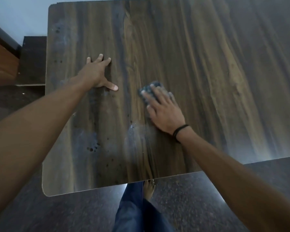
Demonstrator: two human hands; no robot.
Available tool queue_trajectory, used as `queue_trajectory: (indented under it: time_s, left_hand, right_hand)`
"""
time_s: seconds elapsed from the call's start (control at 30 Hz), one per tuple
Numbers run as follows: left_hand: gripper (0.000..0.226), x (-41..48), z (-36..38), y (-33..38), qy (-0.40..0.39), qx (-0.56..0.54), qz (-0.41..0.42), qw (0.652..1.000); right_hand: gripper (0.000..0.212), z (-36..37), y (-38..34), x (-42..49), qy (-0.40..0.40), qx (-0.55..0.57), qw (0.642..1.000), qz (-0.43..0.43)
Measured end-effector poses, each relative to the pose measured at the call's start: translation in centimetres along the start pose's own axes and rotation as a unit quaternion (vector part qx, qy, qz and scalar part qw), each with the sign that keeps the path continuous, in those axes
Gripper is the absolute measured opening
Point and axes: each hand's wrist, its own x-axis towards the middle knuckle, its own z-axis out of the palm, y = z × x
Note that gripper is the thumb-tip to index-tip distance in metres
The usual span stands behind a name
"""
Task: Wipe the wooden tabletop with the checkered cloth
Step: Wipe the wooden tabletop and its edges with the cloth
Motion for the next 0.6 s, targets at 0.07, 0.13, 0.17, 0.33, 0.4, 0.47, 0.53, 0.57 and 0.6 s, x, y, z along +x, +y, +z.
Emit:
queue_trajectory:
  time_s: [0.07, 0.13, 0.17, 0.33, 0.4, 0.47, 0.53, 0.57, 0.6]
  left_hand:
    - [0.123, -1.0, 0.5, 0.1, 0.026, 0.008, -0.004, 1.000]
    - [0.119, -2.0, 1.4, 0.3, 0.029, 0.002, -0.012, 1.000]
    - [0.123, -2.5, 1.9, 0.2, 0.009, 0.002, -0.013, 1.000]
    - [0.144, -3.3, 3.0, -0.4, -0.035, -0.004, -0.013, 0.999]
    - [0.145, -3.2, 2.8, -0.3, -0.038, -0.008, -0.013, 0.999]
    - [0.144, -3.2, 2.8, 0.1, -0.047, -0.007, -0.017, 0.999]
    - [0.143, -3.4, 2.8, 0.2, -0.042, -0.010, -0.020, 0.999]
    - [0.143, -3.4, 2.7, 0.2, -0.045, -0.012, -0.018, 0.999]
    - [0.143, -3.4, 2.7, 0.3, -0.048, -0.015, -0.016, 0.999]
  right_hand:
    - [0.055, -0.5, -0.5, 0.2, -0.011, 0.035, 0.991, 0.126]
    - [0.056, 0.4, -3.0, -2.2, -0.023, 0.016, 0.998, 0.051]
    - [0.055, 0.7, -3.3, -3.8, -0.044, 0.009, 0.999, -0.016]
    - [0.054, -0.7, -0.6, -2.3, -0.038, 0.027, 0.994, 0.103]
    - [0.055, 0.3, -2.9, -4.3, -0.037, 0.010, 0.998, 0.055]
    - [0.054, 0.4, -2.3, -6.7, -0.059, -0.009, 0.997, -0.052]
    - [0.053, -0.4, -0.2, -5.8, -0.049, -0.018, 0.998, -0.019]
    - [0.054, -0.7, 0.0, -5.3, -0.044, -0.004, 0.998, 0.052]
    - [0.054, -0.5, -0.6, -5.3, -0.040, 0.005, 0.993, 0.112]
